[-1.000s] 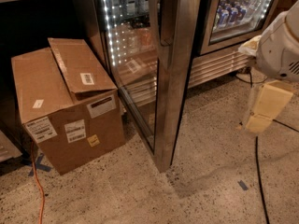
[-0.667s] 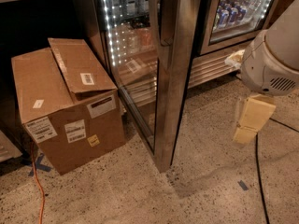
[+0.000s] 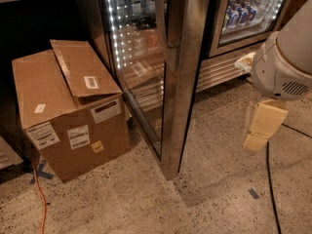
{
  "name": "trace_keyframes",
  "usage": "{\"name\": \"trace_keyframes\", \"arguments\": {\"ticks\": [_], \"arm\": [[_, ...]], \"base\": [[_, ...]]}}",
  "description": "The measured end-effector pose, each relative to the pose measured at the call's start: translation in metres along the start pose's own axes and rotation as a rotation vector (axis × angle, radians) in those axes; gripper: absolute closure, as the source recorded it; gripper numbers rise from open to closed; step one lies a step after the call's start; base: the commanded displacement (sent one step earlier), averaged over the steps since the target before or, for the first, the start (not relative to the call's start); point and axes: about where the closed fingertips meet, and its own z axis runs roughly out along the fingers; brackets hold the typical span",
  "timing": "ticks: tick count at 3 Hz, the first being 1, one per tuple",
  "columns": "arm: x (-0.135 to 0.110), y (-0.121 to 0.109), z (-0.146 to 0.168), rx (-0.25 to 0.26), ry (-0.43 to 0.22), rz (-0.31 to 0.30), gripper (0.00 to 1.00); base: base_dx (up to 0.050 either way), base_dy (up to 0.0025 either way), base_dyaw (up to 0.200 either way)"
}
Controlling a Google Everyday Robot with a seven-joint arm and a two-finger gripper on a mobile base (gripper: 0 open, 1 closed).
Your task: Close left fridge door
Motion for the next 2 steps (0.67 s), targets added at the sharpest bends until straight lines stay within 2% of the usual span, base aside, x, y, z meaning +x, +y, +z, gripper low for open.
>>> {"name": "trace_keyframes", "arguments": {"ticks": [2], "arm": [[-0.046, 0.031, 0.036, -0.073, -0.043, -0.129, 0.00]], "base": [[0.000, 0.00000, 0.000]]}}
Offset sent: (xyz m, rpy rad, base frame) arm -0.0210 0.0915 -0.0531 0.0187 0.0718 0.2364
